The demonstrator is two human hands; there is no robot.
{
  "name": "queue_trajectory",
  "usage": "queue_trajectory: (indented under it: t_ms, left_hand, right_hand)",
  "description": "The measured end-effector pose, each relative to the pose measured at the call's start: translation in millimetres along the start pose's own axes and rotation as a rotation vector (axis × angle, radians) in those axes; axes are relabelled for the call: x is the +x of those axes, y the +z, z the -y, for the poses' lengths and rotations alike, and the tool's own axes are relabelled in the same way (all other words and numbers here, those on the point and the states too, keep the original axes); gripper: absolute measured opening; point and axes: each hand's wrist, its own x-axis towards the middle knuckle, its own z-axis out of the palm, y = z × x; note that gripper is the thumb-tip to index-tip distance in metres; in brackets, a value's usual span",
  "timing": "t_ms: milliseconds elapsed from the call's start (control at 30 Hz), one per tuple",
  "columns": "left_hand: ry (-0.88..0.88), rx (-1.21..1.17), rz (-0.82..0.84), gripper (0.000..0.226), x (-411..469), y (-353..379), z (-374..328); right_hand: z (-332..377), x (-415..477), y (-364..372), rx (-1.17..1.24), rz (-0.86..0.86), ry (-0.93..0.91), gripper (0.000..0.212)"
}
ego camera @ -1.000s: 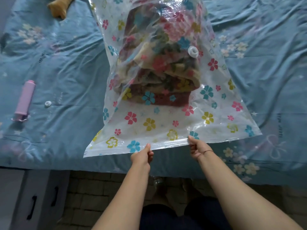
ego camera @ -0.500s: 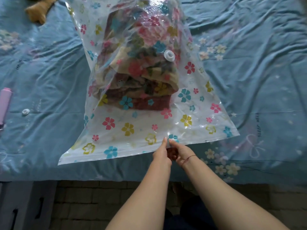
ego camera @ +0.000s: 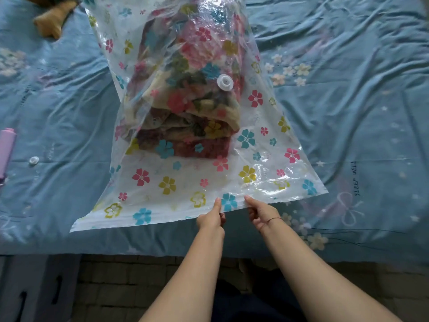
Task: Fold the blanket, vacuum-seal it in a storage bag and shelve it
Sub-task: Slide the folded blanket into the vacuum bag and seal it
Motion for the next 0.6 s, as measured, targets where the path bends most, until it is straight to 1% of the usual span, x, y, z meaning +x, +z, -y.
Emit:
queue_trajectory:
  t_ms: [133,200,233,333,367,433,467,533,600]
  left_hand:
    - [-0.01,0.016,-0.004,0.033,1,-2,1]
    - [-0.025,0.008,-0.029,0.034,4,-2,2]
    - [-0.031,-0.006,-0.044,0.036,4,-1,3]
    - [-0.049,-0.068,-0.042,0.041,-6,9,5]
    - [-0.068,-0.084,-0.015,0.042,-10,16,9]
    - [-0.112,-0.102,0.106,0.046,-23,35,19]
    - [-0.123,-0.099,0.17,0.05,-28,44,26]
    - [-0.125,-0.063,0.268,0.057,-35,59,38]
    - [-0.094,-0.04,0.29,0.053,-37,65,44]
  right_hand:
    - [15,9,-23,0.015,-0.035,0.023,0.024]
    - [19,13,-29,0.044,-0.016,0.034,0.02]
    - [19,13,-30,0.048,-0.005,0.033,0.022]
    - [18,20,-37,0.011,0.028,0.018,0.053]
    - [18,18,-38,-0.01,0.04,0.017,0.053]
    - [21,8,-35,-0.022,0.058,-0.003,0.035]
    - [22,7,-34,-0.008,0.058,-0.014,0.03]
    - [22,5,-32,0.018,0.055,-0.049,0.027]
    - [21,5,-33,0.025,0.032,-0.108,0.031]
